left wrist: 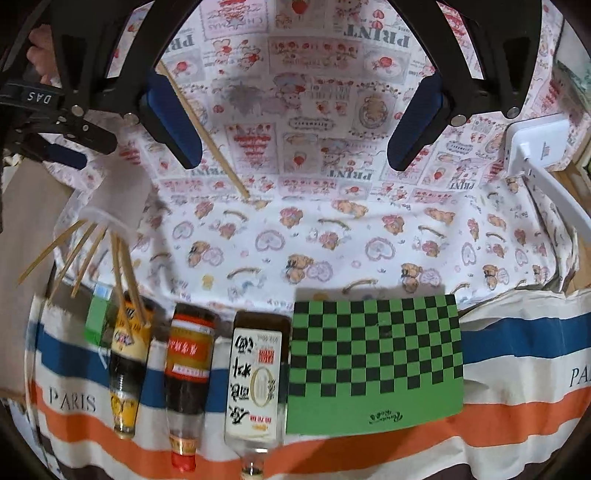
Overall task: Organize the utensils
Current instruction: 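Grasp the last bamboo chopstick on the cloth with the right gripper, then carry the upright chopstick over the cup and lower it in with the right gripper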
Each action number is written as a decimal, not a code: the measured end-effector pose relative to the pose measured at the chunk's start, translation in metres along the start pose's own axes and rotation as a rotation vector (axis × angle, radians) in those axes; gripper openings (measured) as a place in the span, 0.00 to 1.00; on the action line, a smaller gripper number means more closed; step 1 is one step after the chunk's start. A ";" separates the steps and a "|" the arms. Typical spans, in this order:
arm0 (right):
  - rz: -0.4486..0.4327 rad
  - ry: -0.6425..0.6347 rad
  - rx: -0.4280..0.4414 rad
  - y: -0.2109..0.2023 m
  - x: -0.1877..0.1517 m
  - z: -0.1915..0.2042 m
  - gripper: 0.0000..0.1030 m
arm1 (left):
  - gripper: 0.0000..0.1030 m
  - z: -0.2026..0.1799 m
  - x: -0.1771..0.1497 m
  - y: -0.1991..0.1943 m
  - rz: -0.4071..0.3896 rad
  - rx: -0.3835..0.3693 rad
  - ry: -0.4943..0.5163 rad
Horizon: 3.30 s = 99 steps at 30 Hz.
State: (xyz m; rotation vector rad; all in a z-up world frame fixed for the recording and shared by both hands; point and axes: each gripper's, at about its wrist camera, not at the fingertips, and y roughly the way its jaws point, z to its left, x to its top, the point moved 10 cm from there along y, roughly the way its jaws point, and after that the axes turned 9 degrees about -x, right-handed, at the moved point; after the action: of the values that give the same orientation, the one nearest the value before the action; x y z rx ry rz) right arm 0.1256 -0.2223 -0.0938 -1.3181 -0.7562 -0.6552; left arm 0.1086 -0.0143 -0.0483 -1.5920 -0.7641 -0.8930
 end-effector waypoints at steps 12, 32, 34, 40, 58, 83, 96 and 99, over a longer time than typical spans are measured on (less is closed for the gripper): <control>0.013 -0.096 -0.069 0.005 -0.010 0.011 0.82 | 0.99 -0.002 -0.011 0.009 0.073 -0.021 0.003; 0.145 -0.218 0.092 0.014 -0.047 0.077 0.45 | 0.99 0.034 0.003 -0.006 0.001 0.090 -0.087; 0.158 -0.242 0.076 0.018 -0.053 0.080 0.35 | 0.99 0.034 0.003 -0.006 0.003 0.096 -0.086; 0.188 -0.282 0.098 0.023 -0.063 0.088 0.21 | 0.99 0.028 0.008 -0.013 -0.030 0.136 -0.027; -0.157 -0.127 0.034 -0.055 0.005 0.041 0.06 | 0.99 0.011 0.005 -0.012 -0.032 0.146 0.050; -0.431 -0.012 0.028 -0.135 0.071 0.004 0.06 | 0.99 0.003 -0.001 -0.007 -0.013 0.080 0.021; -0.525 0.009 -0.141 -0.159 0.165 -0.021 0.06 | 0.99 -0.002 0.017 -0.025 -0.192 0.003 0.019; -0.551 0.006 -0.176 -0.159 0.183 -0.022 0.06 | 0.99 0.001 0.018 -0.026 -0.192 0.005 -0.002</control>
State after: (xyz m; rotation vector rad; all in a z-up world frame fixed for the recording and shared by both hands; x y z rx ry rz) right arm 0.1131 -0.2664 0.1454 -1.2678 -1.0900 -1.1851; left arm 0.0956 -0.0084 -0.0203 -1.5333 -0.9310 -1.0266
